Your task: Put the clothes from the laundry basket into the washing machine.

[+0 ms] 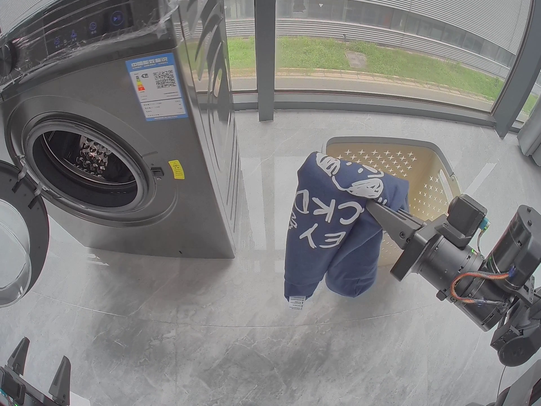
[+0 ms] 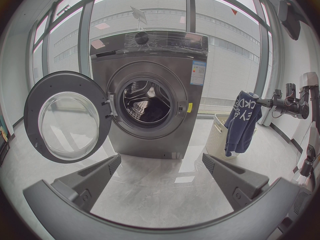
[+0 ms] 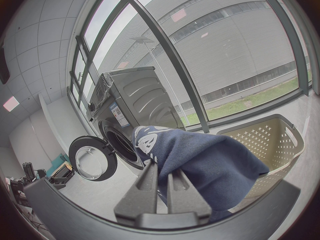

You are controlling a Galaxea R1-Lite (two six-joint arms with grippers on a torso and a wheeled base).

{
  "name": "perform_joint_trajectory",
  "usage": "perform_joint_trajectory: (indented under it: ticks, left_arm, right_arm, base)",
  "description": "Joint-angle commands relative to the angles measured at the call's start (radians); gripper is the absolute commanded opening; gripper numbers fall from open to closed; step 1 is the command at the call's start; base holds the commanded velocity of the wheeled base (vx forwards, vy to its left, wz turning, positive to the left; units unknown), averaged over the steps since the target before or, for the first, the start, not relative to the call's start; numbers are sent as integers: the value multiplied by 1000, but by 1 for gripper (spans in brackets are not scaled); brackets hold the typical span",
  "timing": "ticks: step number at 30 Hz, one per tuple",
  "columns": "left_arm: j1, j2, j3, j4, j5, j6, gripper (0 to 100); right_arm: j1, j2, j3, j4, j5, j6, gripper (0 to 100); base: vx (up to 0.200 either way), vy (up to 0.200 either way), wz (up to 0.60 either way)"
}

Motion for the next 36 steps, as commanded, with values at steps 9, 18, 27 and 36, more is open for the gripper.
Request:
perform_joint_trajectory:
  ticks: [9,18,27,36]
  left_arm:
    - [0,-16,16,0,1,0,100]
    - [0,-16,15,0,0,1,100]
    - [-1,-16,16,0,1,3,100]
    - [-1,-16,16,0,0,1,100]
  right_arm:
    - [2,0,-2,-1,-1,1,0]
    - [-2,-3,-14,-1,-3,1,0]
    - [-3,3,-14,-8,-4,1,0]
    - [-3,3,-14,-27,-4,1,0]
  base:
    - [0,200,0]
    - [0,200,0]
    - [-111,22,0]
    - [-200,0,0]
